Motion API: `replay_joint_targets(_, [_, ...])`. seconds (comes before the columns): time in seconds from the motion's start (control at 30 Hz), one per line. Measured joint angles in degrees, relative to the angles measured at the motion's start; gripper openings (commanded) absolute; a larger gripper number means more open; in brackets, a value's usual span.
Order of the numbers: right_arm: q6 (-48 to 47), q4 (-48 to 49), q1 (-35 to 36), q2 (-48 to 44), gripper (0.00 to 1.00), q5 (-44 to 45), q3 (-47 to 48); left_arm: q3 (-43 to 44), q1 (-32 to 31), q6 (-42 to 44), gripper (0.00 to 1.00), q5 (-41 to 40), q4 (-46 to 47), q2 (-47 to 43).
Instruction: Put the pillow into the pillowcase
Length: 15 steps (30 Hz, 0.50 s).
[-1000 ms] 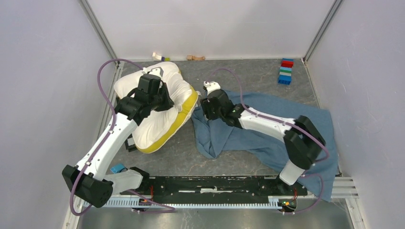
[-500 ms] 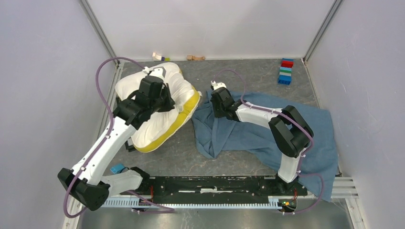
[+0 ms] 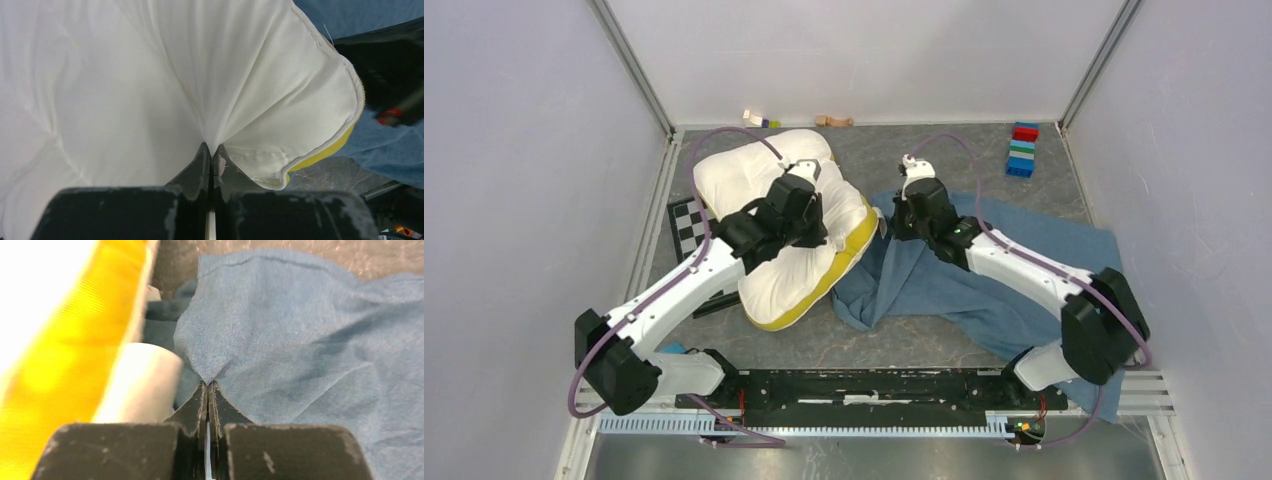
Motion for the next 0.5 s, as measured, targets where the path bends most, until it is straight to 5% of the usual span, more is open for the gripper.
replay_joint_targets(0.5, [-1.4, -0.8, -0.3, -13.2, 0.0, -3.3, -6.8, -3.9, -1.3, -0.9, 0.02, 3.3, 9.7, 10.7])
